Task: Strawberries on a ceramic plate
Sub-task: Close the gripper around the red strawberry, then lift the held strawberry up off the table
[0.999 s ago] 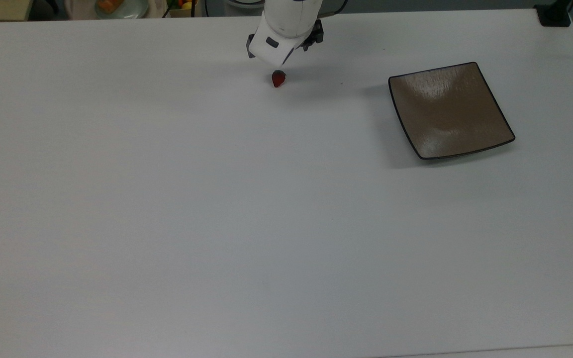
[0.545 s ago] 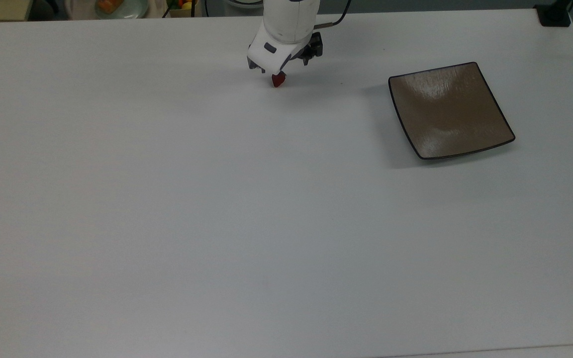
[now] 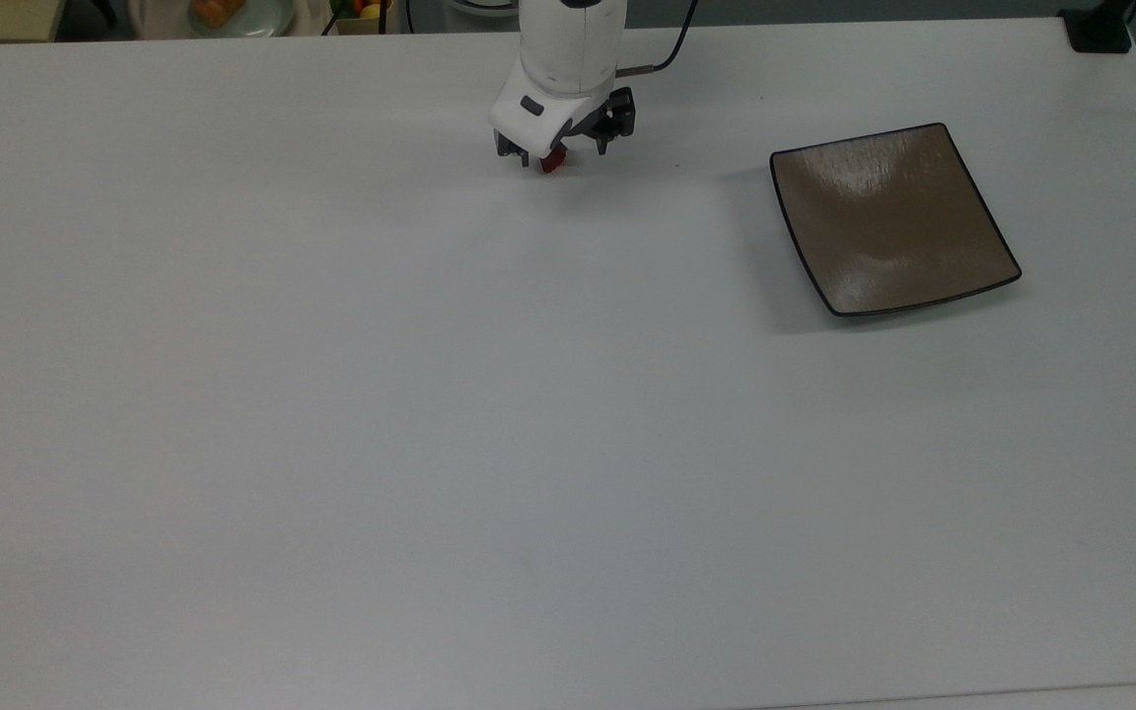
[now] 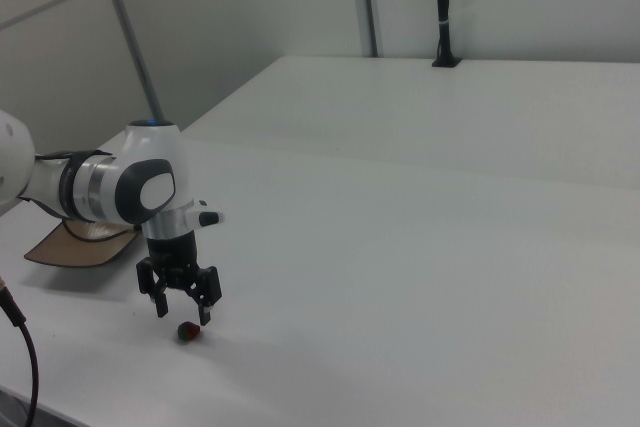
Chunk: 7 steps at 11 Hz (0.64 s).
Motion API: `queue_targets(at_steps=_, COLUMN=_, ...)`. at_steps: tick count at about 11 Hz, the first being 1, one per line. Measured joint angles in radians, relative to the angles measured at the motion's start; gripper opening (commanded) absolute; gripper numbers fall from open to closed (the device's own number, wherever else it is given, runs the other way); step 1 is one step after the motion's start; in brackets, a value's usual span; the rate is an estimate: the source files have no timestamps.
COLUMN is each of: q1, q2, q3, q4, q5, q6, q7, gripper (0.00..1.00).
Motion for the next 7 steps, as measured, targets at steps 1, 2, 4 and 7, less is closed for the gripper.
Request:
queue_targets(at_steps=1, q1=0.0, q2=0.0, q3=0.0, q4=-0.01, q5=-0.011, q6=0.0, q7=0.0, gripper=0.87)
queue_targets(at_steps=2, q1=0.0, q2=0.0, q3=0.0, q4=-0.014, q5=-0.029, q6=0.0, q7=0.001, gripper=0.77)
queue_targets(at_steps=4, q1=0.0, q2=0.0, q3=0.0, q4=-0.02, q5=-0.047, q6=0.0, q7=0.002, gripper=0.36)
queue_targets(at_steps=7, q1=0.0, q2=0.0, q3=0.0, q4=-0.024, q5=-0.048, q6=0.0, q7=0.002, gripper=0.0)
